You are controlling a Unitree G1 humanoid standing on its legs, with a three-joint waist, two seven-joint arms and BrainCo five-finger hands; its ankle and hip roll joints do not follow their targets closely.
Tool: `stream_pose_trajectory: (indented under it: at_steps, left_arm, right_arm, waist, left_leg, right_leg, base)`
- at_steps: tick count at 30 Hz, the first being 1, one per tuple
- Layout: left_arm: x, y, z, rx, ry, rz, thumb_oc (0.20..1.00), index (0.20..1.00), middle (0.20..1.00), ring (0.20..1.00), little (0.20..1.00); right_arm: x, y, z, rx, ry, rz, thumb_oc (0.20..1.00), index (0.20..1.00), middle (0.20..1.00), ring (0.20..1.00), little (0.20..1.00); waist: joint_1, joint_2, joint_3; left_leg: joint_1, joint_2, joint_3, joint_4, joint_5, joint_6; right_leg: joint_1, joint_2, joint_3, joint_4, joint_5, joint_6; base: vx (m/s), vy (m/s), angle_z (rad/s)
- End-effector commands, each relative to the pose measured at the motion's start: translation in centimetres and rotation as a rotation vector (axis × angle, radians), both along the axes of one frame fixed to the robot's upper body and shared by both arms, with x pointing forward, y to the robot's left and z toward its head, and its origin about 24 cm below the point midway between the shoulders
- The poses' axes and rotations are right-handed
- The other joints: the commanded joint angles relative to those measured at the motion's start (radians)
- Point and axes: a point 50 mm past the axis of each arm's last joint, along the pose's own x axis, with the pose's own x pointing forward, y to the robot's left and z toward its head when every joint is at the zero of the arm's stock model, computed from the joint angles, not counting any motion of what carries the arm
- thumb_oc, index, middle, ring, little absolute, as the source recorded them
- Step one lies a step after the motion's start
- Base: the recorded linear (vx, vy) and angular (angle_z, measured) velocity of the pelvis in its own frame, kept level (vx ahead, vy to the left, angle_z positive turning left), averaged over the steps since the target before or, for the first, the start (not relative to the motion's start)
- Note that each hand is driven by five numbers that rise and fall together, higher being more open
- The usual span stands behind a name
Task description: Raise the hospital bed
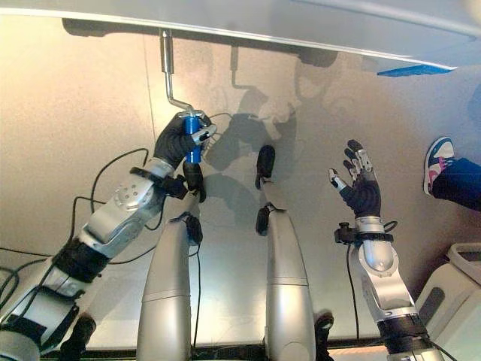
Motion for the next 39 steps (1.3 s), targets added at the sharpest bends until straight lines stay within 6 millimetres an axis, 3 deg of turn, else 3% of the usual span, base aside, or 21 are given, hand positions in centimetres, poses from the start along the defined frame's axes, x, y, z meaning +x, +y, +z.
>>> stream_pose_trajectory:
  at_steps: [1, 12, 21, 27, 34, 39]
  left_arm:
    - [-2.7, 0.3, 5.0, -0.154, -0.266, -0.084, 0.2, 0.2, 0.2, 0.2, 0.2]
    - [-4.7, 4.8, 5.8, -0.197, -0.343, 0.056, 0.2, 0.2, 0.2, 0.2, 0.2]
    - [-5.6, 8.4, 4.9, -0.235, -0.35, 0.223, 0.2, 0.2, 0.2, 0.2, 0.2]
    - [-4.6, 10.9, 4.4, -0.155, -0.33, 0.387, 0.2, 0.2, 0.2, 0.2, 0.2]
    - [-1.5, 14.0, 4.3, -0.071, -0.266, 0.598, 0.2, 0.2, 0.2, 0.2, 0.2]
    - [-0.5, 16.6, 3.8, -0.032, -0.199, 0.733, 0.2, 0.2, 0.2, 0.2, 0.2]
  right_arm:
    - [-2.1, -1.3, 0.9, -0.059, -0.041, -0.021, 1.0, 1.0, 1.0, 1.0, 1.0]
    - [-2.6, -1.8, 0.6, -0.07, -0.026, -0.028, 1.0, 1.0, 1.0, 1.0, 1.0]
    - [-2.9, -2.3, 0.7, -0.084, -0.027, -0.035, 1.0, 1.0, 1.0, 1.0, 1.0]
    - [-2.8, -2.4, 0.7, -0.096, -0.021, -0.034, 1.0, 1.0, 1.0, 1.0, 1.0]
    - [-2.5, -2.4, 0.8, -0.096, -0.024, -0.029, 1.0, 1.0, 1.0, 1.0, 1.0]
    - [-2.6, -2.3, 0.8, -0.092, -0.026, -0.035, 1.0, 1.0, 1.0, 1.0, 1.0]
  waist:
    - [-0.015, 0.079, -0.023]
    - [0.003, 0.098, -0.023]
    - [0.014, 0.107, -0.023]
    - [0.013, 0.108, -0.023]
    - [-0.005, 0.102, -0.023]
    - [-0.017, 0.095, -0.023]
  left_leg:
    - [0.048, 0.005, -0.096, -0.066, 0.006, -0.067]
    - [0.058, 0.001, -0.098, -0.062, 0.0, -0.067]
    - [0.057, 0.001, -0.096, -0.057, -0.005, -0.064]
    - [0.056, 0.001, -0.093, -0.049, -0.009, -0.062]
    - [0.051, 0.011, -0.086, -0.041, -0.011, -0.062]
    - [0.04, 0.015, -0.082, -0.03, -0.014, -0.058]
  right_leg:
    - [0.096, -0.079, -0.025, 0.06, -0.097, 0.149]
    - [0.112, -0.088, -0.026, 0.063, -0.1, 0.15]
    - [0.116, -0.088, -0.021, 0.061, -0.103, 0.149]
    - [0.113, -0.086, -0.013, 0.068, -0.107, 0.145]
    - [0.105, -0.082, -0.005, 0.071, -0.108, 0.147]
    - [0.094, -0.079, 0.0, 0.076, -0.11, 0.149]
  base:
    - [0.0, 0.0, 0.0]
    - [0.0, 0.01, 0.02]
    - [0.0, 0.0, 0.0]
    - [0.0, 0.005, 0.0]
    - [0.0, 0.0, 0.0]
    - [0.0, -0.001, -0.01]
